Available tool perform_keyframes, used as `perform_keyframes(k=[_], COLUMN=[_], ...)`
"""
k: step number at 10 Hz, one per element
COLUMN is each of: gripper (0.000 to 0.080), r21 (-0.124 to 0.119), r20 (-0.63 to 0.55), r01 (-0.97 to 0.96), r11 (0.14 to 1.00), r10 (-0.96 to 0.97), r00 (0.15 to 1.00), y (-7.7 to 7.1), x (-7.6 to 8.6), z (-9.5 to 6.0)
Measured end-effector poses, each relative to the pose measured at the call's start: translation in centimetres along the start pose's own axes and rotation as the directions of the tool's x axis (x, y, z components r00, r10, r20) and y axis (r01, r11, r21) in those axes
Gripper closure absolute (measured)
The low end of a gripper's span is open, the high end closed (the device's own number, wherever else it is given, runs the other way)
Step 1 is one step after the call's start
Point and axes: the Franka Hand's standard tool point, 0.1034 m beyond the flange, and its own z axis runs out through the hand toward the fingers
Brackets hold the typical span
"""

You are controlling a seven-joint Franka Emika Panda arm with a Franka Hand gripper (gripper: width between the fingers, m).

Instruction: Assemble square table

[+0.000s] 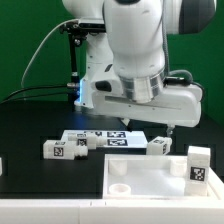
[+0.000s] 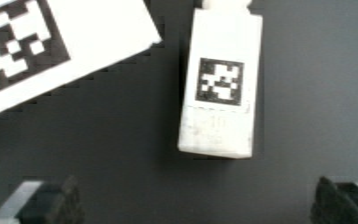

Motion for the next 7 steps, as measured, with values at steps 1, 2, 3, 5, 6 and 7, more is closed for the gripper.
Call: perform_keyframes(k=[1, 2, 3, 5, 6, 7], gripper=[0.0151, 0.0151, 0.0151, 0.0151, 0.0151, 0.0151], r21=[0.02, 0.014, 0.008, 0.003, -0.001, 0.0], r20=[0.079, 0.15, 0.223, 0.353, 0.396, 0.386], r01=[0.031, 0.044, 0.038, 0.01, 0.007, 0.007], r11=[0.999, 0.999, 0.999, 1.0, 1.0, 1.0], r10=[-0.033, -0.046, -0.038, -0.011, -0.006, -0.006], r00=[0.996, 0.988, 0.974, 0.936, 0.918, 0.922], y=[-0.4, -1.0, -1.4, -0.6, -0.4, -0.5], x=[0.0, -0.2, -0.3, -0.5, -0.3, 0.0], z=[0.4, 0.8, 1.0, 1.1, 1.3, 1.4])
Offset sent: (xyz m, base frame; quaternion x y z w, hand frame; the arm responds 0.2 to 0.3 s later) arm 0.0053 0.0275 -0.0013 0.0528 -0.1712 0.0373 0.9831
